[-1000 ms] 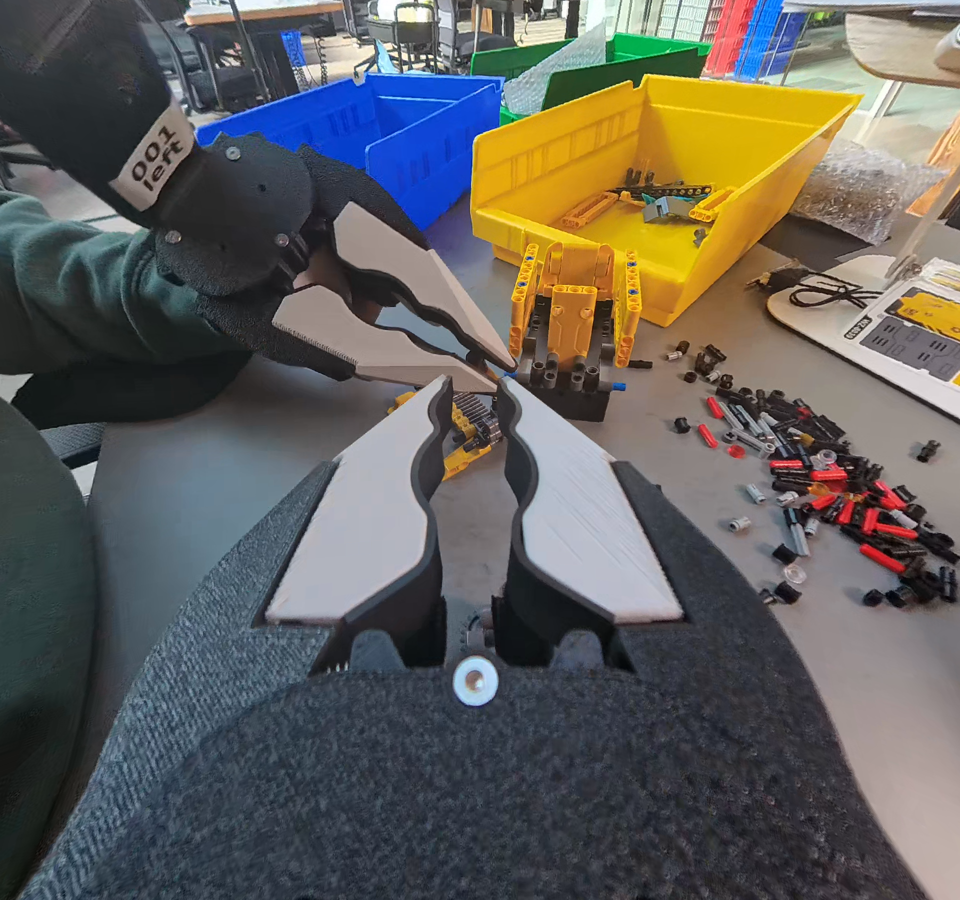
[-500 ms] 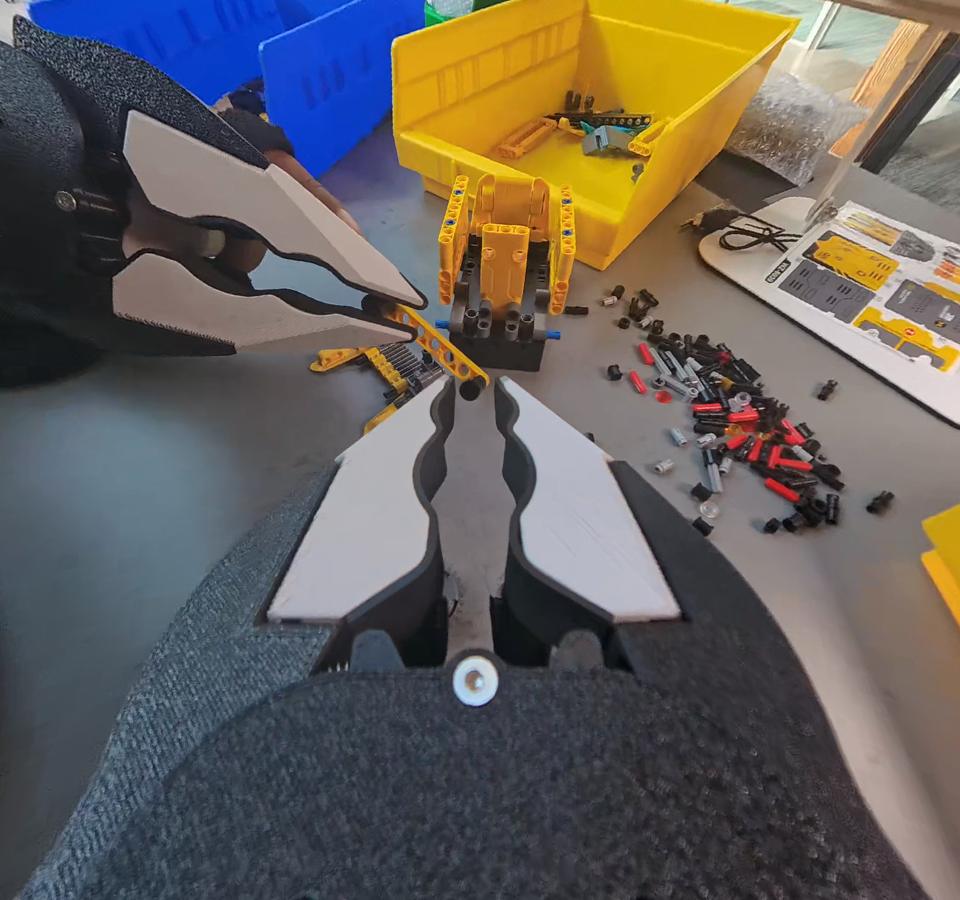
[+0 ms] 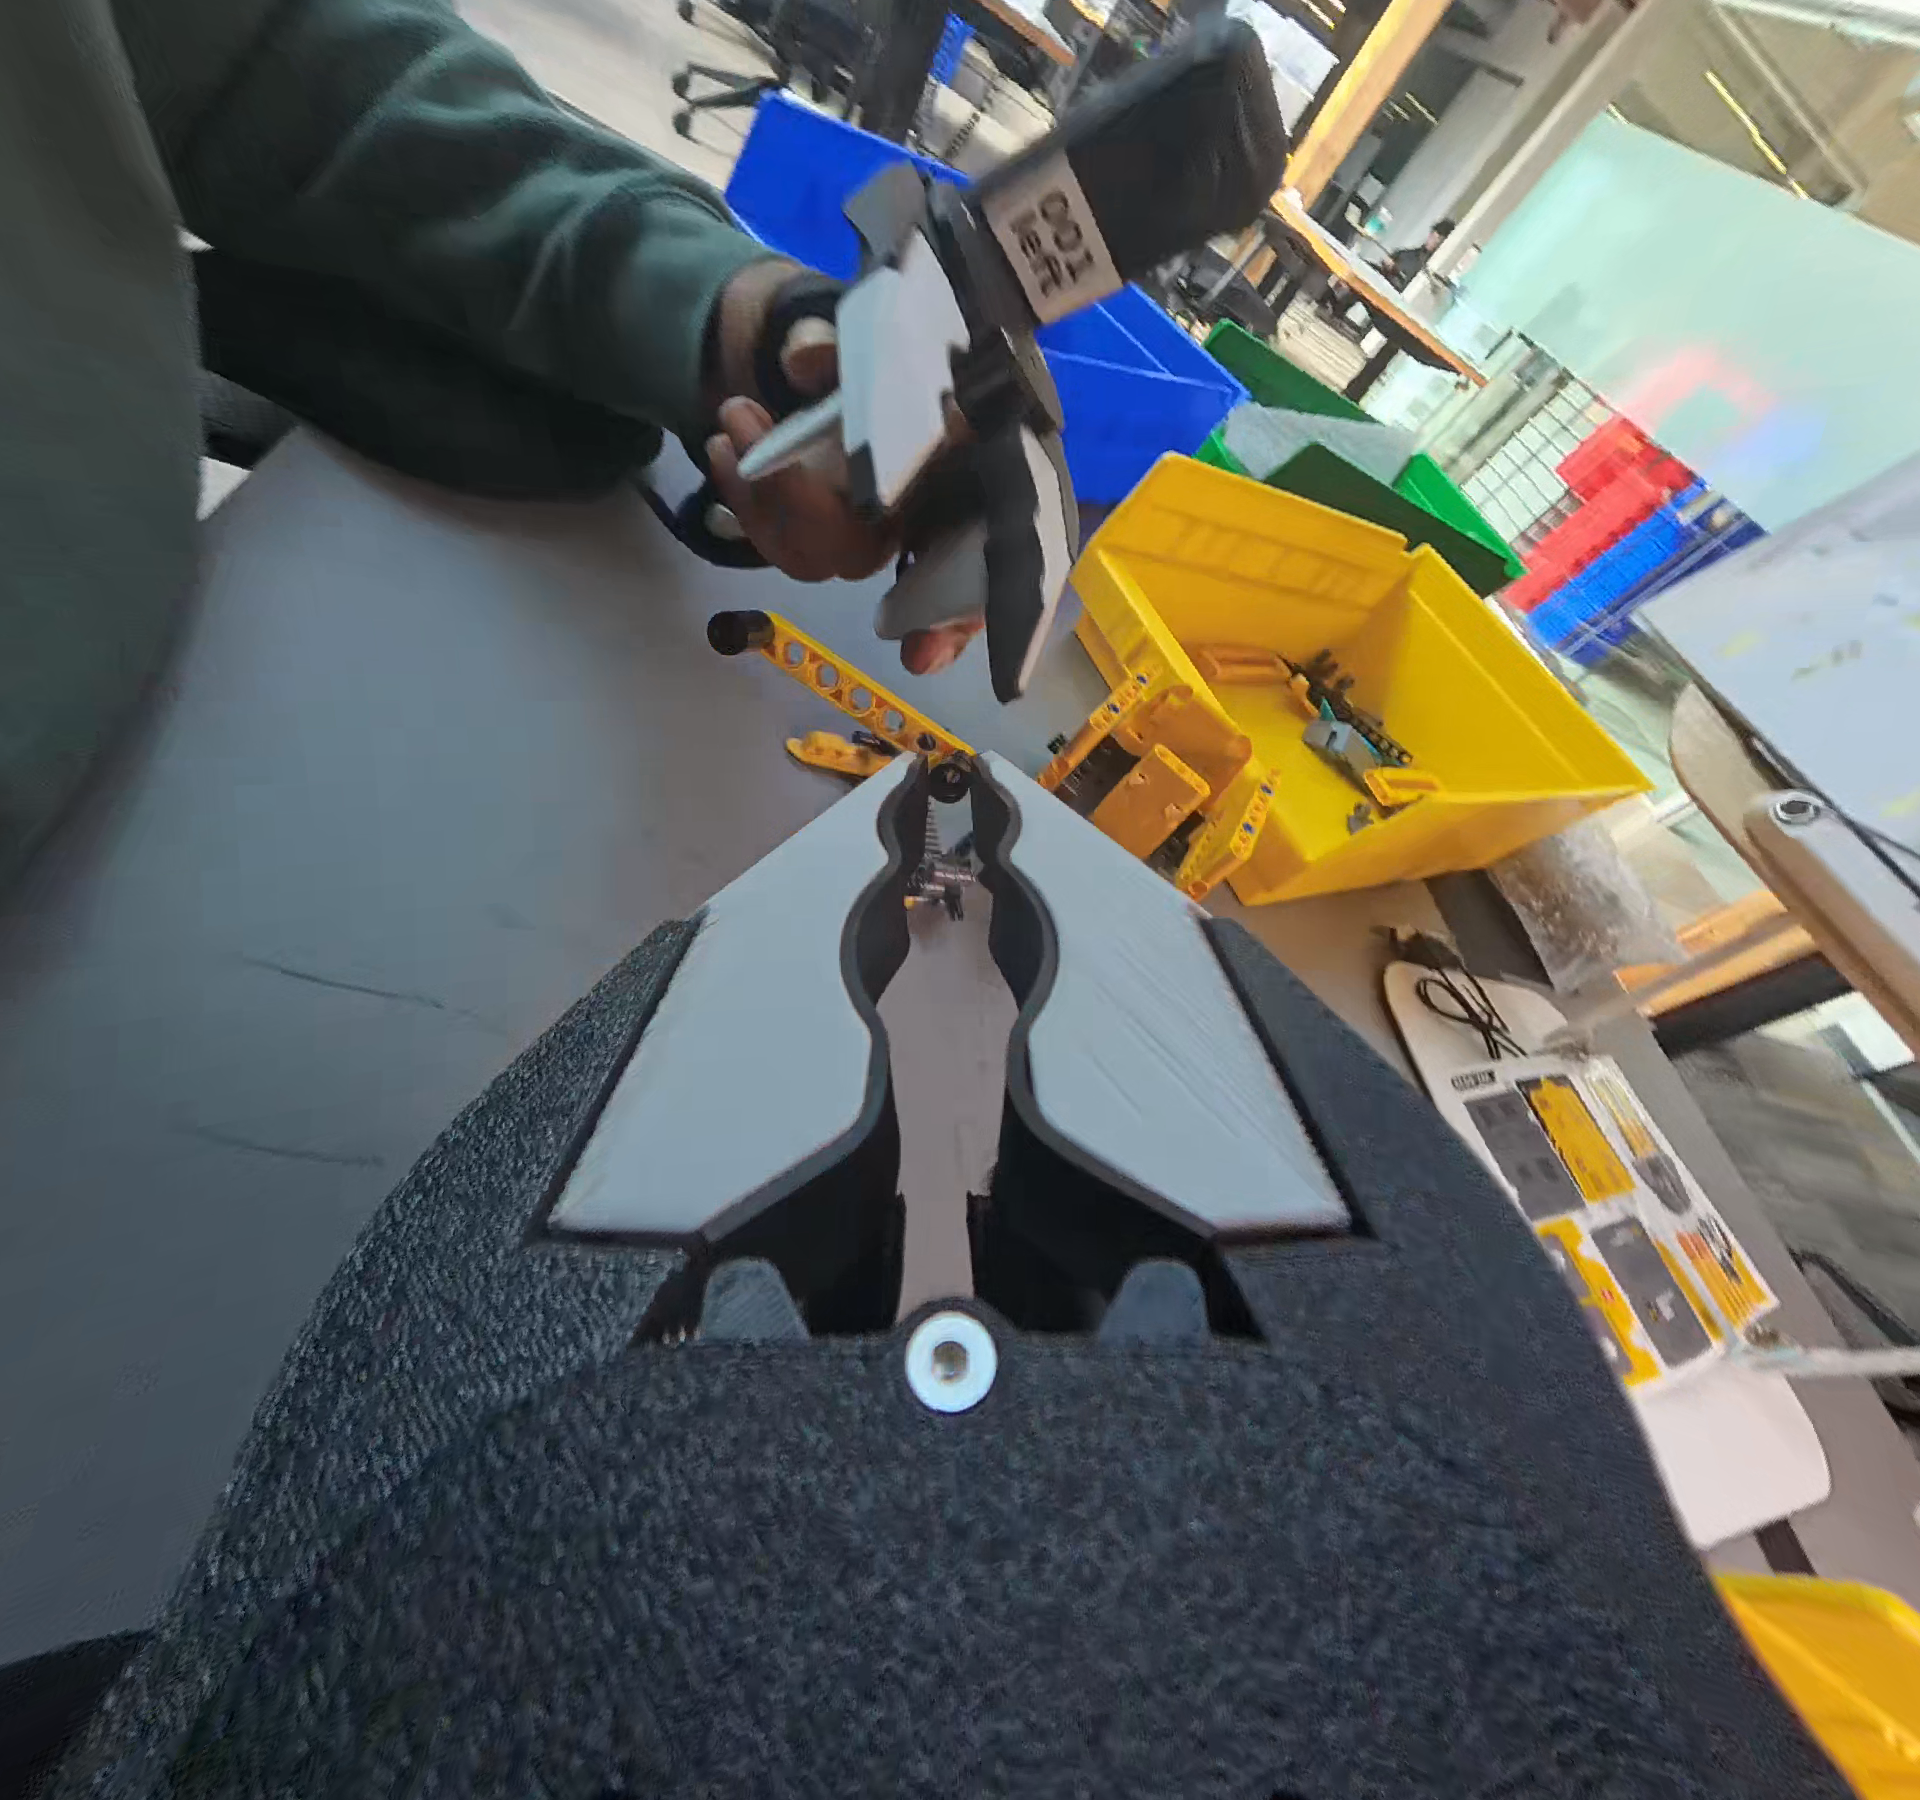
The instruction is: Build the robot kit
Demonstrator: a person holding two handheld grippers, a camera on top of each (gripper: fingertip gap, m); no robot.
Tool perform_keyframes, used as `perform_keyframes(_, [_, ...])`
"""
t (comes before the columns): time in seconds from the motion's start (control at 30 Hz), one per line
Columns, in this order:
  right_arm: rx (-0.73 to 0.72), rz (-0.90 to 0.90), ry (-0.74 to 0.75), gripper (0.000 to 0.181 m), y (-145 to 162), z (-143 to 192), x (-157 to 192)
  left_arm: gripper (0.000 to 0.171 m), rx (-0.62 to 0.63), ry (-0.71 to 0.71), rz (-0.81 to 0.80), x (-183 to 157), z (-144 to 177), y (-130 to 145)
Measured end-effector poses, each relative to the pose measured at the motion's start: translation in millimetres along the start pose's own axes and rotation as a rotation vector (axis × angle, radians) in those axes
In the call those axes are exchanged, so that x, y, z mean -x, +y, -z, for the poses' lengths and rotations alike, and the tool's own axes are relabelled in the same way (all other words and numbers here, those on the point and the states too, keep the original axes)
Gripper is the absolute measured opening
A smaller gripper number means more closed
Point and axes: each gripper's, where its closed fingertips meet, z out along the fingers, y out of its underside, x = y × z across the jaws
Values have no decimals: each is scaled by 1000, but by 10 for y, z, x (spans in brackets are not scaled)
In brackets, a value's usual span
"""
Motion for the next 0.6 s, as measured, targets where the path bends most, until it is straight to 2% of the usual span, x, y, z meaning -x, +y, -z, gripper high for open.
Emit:
perform_keyframes(0.2, [-130, 51, -155, 7, -456, -4, 232, 37, 32, 357, 304, -351, -90, 131])
perform_keyframes(0.33, [-143, 81, -200, 6, -534, -43, 344, 11, 14, 499, 404, -506, -68, 95])
perform_keyframes(0.43, [-138, 57, -188, 6, -503, -52, 323, 8, 22, 454, 386, -456, -81, 112])
perform_keyframes(0.53, [-55, -10, -74, 11, -288, -71, 82, 7, -40, 306, 381, -194, -57, 34])
perform_keyframes(0.6, [1, -107, -17, 21, -135, -40, -67, 7, -74, 130, 392, 105, -34, 37])
